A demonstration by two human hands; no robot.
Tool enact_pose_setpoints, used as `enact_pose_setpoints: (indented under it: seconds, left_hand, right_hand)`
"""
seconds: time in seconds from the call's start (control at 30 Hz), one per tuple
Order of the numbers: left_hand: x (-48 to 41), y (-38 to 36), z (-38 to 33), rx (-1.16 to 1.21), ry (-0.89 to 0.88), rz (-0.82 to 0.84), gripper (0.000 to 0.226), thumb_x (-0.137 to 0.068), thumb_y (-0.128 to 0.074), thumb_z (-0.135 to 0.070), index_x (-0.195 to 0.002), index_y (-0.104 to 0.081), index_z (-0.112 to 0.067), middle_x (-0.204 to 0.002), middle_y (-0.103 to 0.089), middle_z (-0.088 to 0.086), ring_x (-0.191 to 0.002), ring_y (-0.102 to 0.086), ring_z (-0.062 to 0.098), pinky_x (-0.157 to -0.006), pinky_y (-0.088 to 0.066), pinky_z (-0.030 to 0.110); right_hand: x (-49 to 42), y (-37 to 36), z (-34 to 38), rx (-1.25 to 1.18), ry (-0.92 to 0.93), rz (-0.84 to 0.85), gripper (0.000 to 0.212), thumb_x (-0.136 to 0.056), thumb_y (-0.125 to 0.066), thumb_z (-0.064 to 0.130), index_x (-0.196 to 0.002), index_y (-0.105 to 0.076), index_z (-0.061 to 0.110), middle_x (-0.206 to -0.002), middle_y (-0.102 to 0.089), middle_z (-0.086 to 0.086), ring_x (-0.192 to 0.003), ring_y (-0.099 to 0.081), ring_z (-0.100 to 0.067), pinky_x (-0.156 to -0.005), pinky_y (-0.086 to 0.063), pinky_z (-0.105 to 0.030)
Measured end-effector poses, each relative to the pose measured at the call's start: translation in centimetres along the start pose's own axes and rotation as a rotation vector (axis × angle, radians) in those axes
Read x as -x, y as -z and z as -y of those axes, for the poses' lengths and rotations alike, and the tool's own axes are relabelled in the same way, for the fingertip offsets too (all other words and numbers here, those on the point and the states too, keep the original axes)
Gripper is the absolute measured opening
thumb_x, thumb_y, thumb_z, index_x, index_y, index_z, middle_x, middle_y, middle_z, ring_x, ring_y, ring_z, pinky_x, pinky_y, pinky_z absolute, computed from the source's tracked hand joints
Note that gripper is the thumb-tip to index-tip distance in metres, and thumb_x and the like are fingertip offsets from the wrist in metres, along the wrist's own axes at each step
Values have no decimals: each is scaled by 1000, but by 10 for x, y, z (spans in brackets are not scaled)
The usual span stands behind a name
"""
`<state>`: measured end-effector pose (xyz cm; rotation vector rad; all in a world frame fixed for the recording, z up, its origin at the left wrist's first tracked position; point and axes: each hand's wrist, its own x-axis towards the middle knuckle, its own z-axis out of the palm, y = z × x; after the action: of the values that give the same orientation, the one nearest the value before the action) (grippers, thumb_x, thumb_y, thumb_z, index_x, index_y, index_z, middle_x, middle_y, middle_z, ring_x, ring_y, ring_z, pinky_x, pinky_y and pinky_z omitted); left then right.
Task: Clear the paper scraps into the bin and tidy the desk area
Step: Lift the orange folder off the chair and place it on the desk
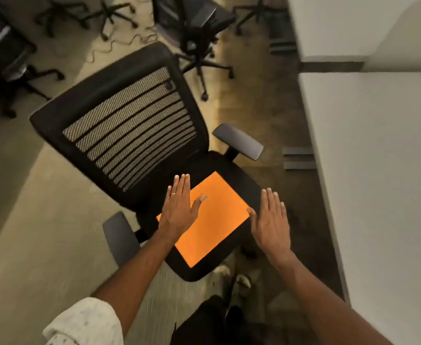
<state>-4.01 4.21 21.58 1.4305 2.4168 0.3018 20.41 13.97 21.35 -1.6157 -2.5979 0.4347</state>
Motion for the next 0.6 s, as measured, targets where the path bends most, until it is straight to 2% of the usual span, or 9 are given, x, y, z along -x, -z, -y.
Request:
enact_pose_setpoints:
  seconds: [0.07,0.13,0.23,0.3,0.4,0.5,0.6]
  left_hand:
    - [0,-16,20,-4,38,42,82,-103,-32,-61,-161,-6,-10,-170,-11,7,-157,0,20,-128,-7,43]
    - [-7,-35,40,-18,92,113,83,-102,-35,-60,-161,-5,-10,-170,-12,8,-157,-3,21,-128,-9,43]
    - [-24,-75,74,-5,183,269,88,-100,-43,-56,-161,2,-12,-167,-19,15,-155,-17,28,-127,-16,46]
    - [-42,-112,98,26,263,340,90,-99,-49,-54,-161,3,-13,-164,-26,17,-152,-25,32,-124,-23,48]
    - [-65,-149,122,51,375,397,90,-99,-53,-50,-162,-1,-13,-166,-21,17,-153,-21,34,-121,-27,50]
    - [-81,-183,140,71,371,431,92,-98,-55,-52,-162,-2,-12,-168,-13,14,-155,-12,33,-122,-22,49]
    - [-81,-191,148,12,367,341,91,-94,-55,-61,-161,-15,-16,-160,-29,15,-145,-29,38,-114,-34,53]
  right_hand:
    - [-5,-26,13,-51,6,60,68,-106,-35,51,-158,-24,7,-164,-28,-12,-153,-23,-28,-123,-27,-46]
    - [-7,-59,21,-83,-1,120,71,-104,-47,45,-157,-24,5,-164,-26,-13,-153,-22,-31,-122,-29,-47]
    - [-5,-119,24,-92,10,273,80,-97,-64,32,-158,-21,4,-166,-18,-16,-155,-16,-34,-124,-26,-47]
    - [-2,-166,19,-144,-28,363,83,-96,-65,29,-159,-18,4,-167,-12,-16,-155,-11,-34,-125,-22,-46]
    - [7,-214,16,-256,-111,430,87,-97,-64,34,-159,-12,3,-168,-5,-15,-156,-5,-33,-125,-22,-46]
    - [12,-251,18,-388,-193,425,90,-97,-63,34,-160,-5,6,-169,7,-10,-156,4,-29,-127,-15,-40]
    - [14,-263,29,-526,-261,269,91,-96,-66,33,-161,-5,12,-168,17,-3,-156,10,-22,-122,-5,-30]
